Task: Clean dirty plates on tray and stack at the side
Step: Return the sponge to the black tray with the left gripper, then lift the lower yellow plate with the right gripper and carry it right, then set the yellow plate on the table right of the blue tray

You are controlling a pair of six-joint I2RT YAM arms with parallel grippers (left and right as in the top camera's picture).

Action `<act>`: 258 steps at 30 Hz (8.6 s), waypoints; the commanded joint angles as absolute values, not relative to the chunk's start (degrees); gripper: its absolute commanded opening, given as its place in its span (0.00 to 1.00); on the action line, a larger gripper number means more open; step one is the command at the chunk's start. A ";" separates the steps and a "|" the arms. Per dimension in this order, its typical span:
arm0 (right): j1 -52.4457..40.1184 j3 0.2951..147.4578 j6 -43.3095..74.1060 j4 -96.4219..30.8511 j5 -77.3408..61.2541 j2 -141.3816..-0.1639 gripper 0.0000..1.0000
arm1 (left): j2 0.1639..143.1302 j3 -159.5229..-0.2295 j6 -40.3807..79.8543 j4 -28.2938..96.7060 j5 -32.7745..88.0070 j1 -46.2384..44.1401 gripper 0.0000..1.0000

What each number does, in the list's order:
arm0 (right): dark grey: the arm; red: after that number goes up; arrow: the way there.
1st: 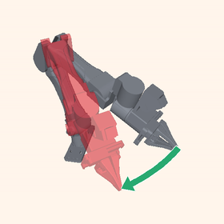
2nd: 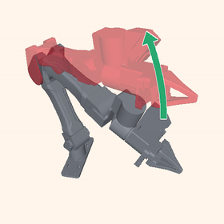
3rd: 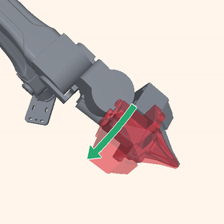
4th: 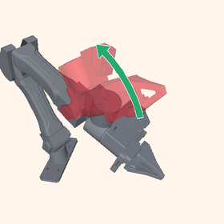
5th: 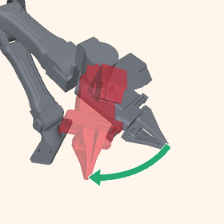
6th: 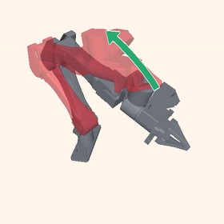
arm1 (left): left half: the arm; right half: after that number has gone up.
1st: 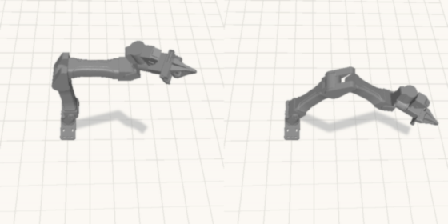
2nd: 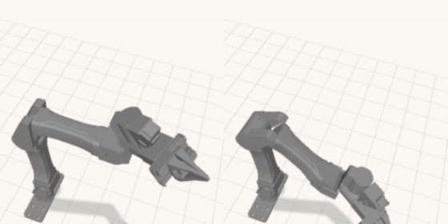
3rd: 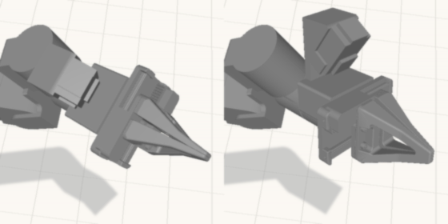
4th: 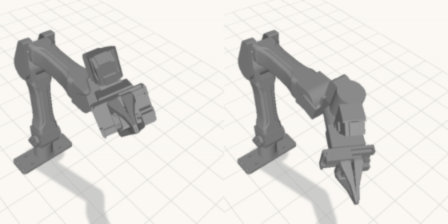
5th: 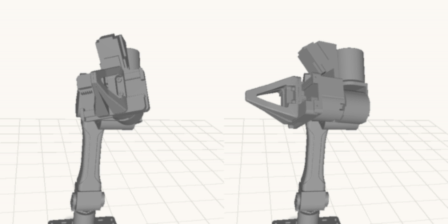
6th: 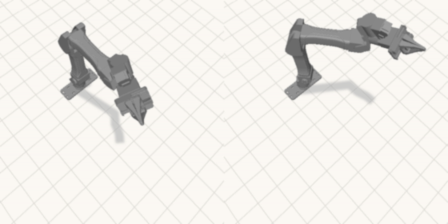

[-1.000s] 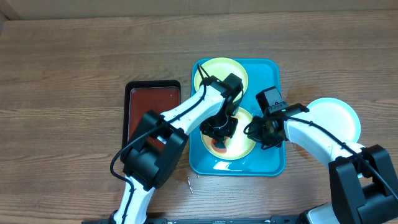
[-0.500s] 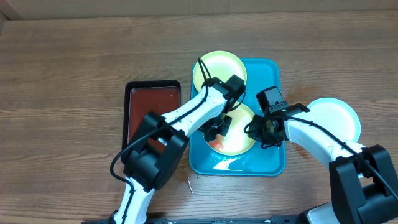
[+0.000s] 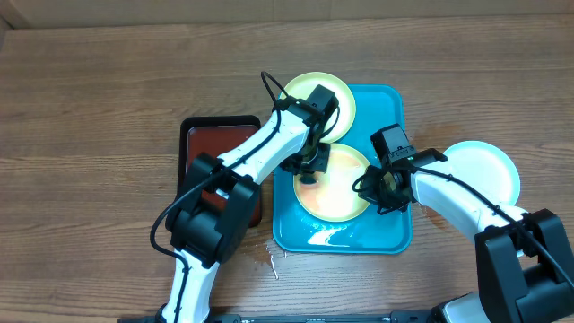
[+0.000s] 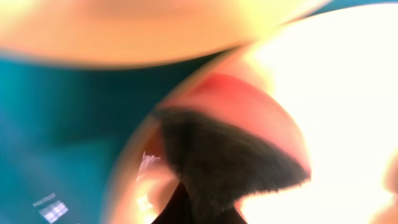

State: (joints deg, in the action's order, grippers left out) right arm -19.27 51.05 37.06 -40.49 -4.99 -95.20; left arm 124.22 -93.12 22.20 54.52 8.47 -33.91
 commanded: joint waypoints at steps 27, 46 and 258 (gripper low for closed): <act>-18.31 50.65 35.55 -42.35 -0.10 -95.64 0.04 | 124.29 -92.75 26.83 65.14 9.02 -31.51 0.04; -18.31 50.65 32.93 -42.78 -0.08 -95.64 0.04 | 100.99 -92.12 23.99 73.58 -4.86 -20.97 0.04; -18.46 77.17 4.08 -25.93 9.61 -105.06 0.63 | 78.48 -97.86 18.39 79.31 14.41 4.14 1.00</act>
